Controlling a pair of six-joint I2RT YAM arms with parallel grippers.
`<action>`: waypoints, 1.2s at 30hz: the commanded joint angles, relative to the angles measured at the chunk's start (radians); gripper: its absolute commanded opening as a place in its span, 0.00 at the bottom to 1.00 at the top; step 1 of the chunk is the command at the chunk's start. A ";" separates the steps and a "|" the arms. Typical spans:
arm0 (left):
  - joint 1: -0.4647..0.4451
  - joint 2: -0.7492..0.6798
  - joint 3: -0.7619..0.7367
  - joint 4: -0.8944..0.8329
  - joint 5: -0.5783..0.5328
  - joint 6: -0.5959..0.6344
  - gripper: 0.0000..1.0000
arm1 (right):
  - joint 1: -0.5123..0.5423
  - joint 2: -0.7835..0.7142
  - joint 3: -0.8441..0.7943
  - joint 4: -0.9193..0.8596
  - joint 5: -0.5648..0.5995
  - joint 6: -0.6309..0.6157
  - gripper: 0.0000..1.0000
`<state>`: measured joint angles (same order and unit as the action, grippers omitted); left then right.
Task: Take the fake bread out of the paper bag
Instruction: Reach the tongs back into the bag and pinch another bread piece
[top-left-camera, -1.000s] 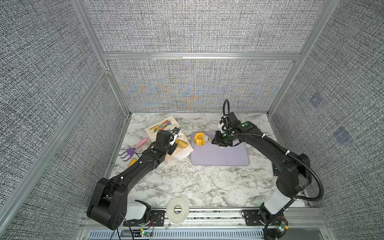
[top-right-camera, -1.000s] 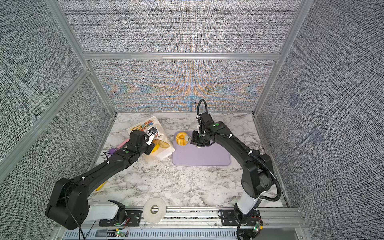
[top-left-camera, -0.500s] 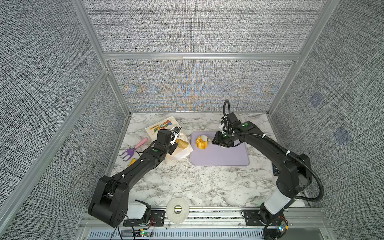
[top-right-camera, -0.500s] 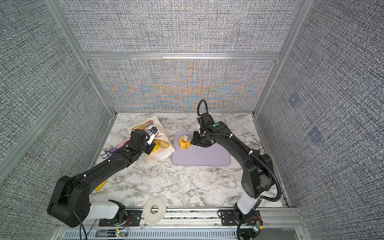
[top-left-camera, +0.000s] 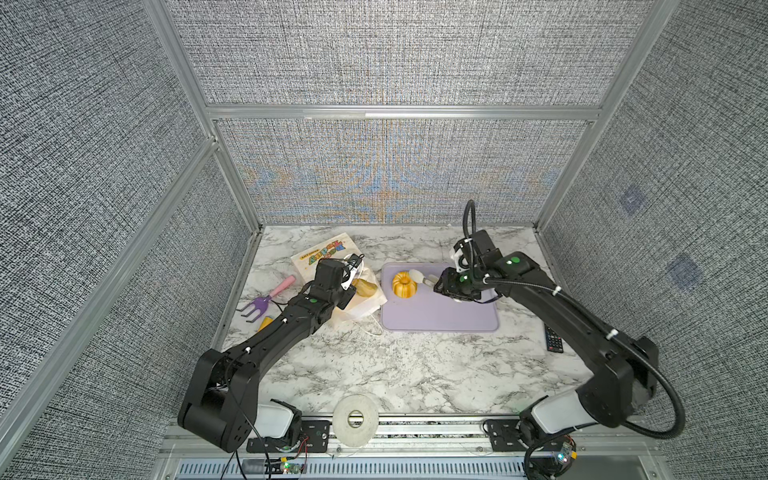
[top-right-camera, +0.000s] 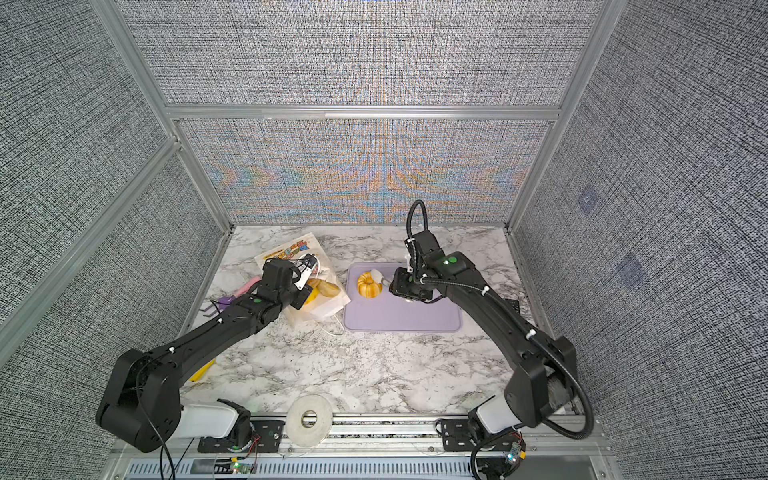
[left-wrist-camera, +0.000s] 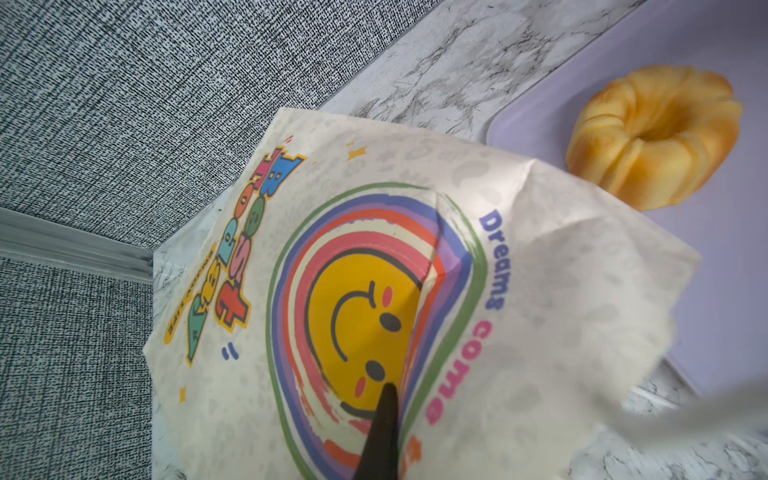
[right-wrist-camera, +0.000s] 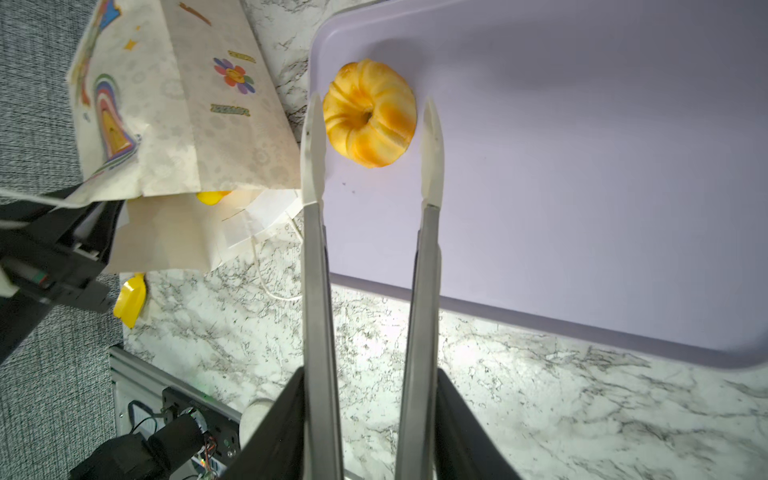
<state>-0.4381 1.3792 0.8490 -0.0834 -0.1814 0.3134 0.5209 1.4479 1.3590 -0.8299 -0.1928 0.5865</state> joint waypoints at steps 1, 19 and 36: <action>0.000 0.007 0.008 0.004 0.011 -0.004 0.00 | 0.045 -0.067 -0.051 0.014 -0.022 0.057 0.43; -0.003 0.018 0.023 -0.012 0.002 -0.074 0.00 | 0.473 0.133 0.144 0.072 0.147 -0.141 0.37; -0.002 0.034 0.034 -0.028 0.003 -0.089 0.00 | 0.579 0.067 -0.082 0.297 0.613 -0.506 0.34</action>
<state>-0.4416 1.4136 0.8768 -0.1001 -0.1810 0.2386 1.0969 1.5219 1.3025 -0.6434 0.3302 0.1459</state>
